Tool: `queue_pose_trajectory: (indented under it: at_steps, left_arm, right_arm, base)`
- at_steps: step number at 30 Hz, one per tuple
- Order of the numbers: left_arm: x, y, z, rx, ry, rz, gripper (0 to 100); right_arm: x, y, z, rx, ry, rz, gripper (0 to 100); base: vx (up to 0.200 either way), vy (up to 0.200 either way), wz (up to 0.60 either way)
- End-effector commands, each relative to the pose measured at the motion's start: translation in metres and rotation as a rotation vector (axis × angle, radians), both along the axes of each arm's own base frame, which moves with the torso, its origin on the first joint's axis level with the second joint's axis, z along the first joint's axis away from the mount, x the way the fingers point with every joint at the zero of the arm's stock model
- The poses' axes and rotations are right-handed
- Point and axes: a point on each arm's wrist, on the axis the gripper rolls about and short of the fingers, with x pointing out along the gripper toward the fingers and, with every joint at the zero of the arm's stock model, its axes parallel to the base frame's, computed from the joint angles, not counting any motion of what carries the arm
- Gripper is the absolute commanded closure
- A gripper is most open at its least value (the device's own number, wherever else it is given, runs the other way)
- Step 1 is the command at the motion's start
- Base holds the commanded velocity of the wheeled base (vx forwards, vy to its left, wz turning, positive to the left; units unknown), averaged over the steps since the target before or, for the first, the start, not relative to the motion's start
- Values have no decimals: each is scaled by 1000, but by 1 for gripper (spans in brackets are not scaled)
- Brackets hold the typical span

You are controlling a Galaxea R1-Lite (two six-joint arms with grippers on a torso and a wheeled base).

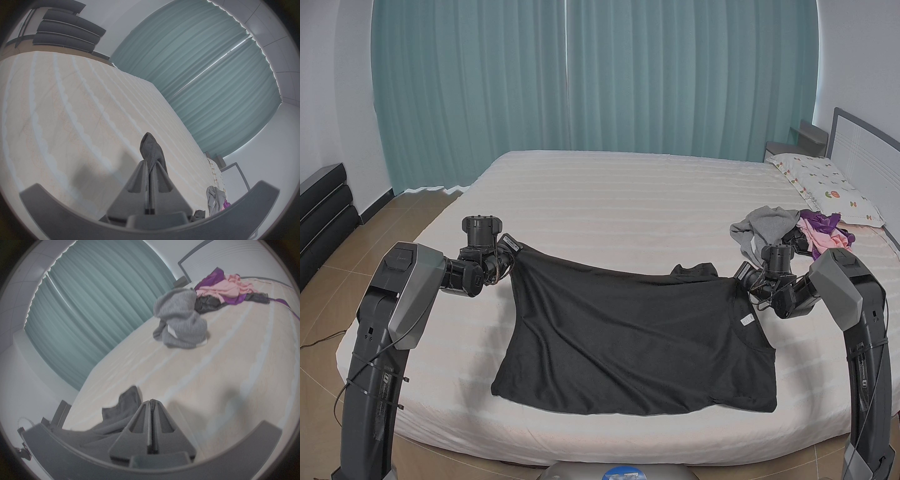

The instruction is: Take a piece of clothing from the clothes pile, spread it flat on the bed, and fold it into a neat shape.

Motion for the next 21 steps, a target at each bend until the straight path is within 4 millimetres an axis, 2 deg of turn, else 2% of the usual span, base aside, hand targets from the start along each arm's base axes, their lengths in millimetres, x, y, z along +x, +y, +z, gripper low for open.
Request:
queue_pose_trajectory:
  at_steps: [1,4,5,9,11,14,15,16,19,21]
  left_arm:
    - [0,0,6,-3,-16,1,100]
    - [0,0,7,-4,-23,1,100]
    - [1,1,10,-7,-34,4,100]
    - [1,1,9,-7,-34,4,100]
    - [2,0,7,-8,-31,2,100]
    - [1,0,3,-8,-20,3,100]
    - [0,0,2,-9,-12,3,100]
    - [0,0,1,-8,-6,2,0]
    - [-3,1,-1,-5,12,3,0]
    - [-7,3,-2,-2,29,4,0]
  right_arm:
    - [11,-7,17,13,-76,-51,100]
    - [15,-7,22,17,-103,-70,100]
    - [21,-8,33,19,-152,-100,100]
    - [23,-7,38,16,-201,-104,100]
    - [23,-4,37,14,-198,-97,100]
    - [21,-3,24,7,-166,-92,100]
    - [20,-2,20,5,-152,-90,0]
    - [18,-2,17,3,-138,-88,0]
    - [9,-4,14,6,-105,-79,0]
    - [5,-6,21,11,-104,-83,0]
  base:
    - [0,0,0]
    - [0,0,0]
    - [0,0,0]
    - [0,0,0]
    - [0,0,0]
    - [0,0,0]
    - [0,0,0]
    - [0,0,0]
    - [0,0,0]
    - [0,0,0]
